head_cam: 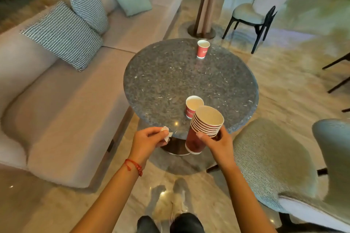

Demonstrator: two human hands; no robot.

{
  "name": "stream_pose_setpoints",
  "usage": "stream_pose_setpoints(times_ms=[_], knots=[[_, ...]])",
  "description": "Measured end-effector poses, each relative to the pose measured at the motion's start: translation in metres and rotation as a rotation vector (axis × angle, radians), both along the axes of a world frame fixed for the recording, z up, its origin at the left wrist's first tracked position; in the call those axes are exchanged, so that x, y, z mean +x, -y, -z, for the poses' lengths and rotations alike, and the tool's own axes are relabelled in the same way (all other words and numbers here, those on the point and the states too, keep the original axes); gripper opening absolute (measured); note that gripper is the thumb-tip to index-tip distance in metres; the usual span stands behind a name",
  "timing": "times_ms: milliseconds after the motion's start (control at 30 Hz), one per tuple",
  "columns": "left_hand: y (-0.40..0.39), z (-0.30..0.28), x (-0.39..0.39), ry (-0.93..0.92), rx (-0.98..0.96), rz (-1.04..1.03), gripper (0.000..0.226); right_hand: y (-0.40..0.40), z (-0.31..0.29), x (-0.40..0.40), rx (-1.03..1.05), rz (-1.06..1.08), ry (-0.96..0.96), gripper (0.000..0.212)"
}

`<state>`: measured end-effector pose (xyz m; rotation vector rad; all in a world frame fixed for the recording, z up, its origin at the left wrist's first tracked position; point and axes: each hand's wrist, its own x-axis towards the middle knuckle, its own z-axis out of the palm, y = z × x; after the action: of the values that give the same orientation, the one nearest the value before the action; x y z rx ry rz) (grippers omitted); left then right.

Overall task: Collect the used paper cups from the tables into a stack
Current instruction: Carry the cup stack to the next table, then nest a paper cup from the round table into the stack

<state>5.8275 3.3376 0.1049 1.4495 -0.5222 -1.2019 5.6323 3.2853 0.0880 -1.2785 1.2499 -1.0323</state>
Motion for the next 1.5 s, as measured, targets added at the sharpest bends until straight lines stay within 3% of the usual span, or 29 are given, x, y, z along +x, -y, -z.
stream_pose_setpoints(times_ms=[267,600,833,1167,1333,1500], knots=[[0.083,0.008,-0.01,0.007,0.057,-0.036,0.009,0.096,-0.002,0.0,-0.038,-0.018,0.011,0.05],[0.131,0.022,-0.002,-0.02,0.177,-0.053,0.013,0.164,0.024,0.02,-0.015,-0.064,0.015,0.055],[0.154,0.03,0.007,-0.053,0.228,-0.03,0.007,0.167,0.055,0.027,0.009,-0.053,-0.076,0.07],[0.164,0.043,0.014,-0.065,0.277,0.012,0.015,0.157,0.091,0.03,0.12,-0.023,-0.151,0.071],[0.165,0.047,0.016,-0.07,0.278,0.026,0.01,0.151,0.107,0.03,0.171,-0.006,-0.207,0.085],[0.166,0.046,0.018,-0.07,0.284,0.038,0.011,0.15,0.112,0.035,0.192,0.045,-0.225,0.082]])
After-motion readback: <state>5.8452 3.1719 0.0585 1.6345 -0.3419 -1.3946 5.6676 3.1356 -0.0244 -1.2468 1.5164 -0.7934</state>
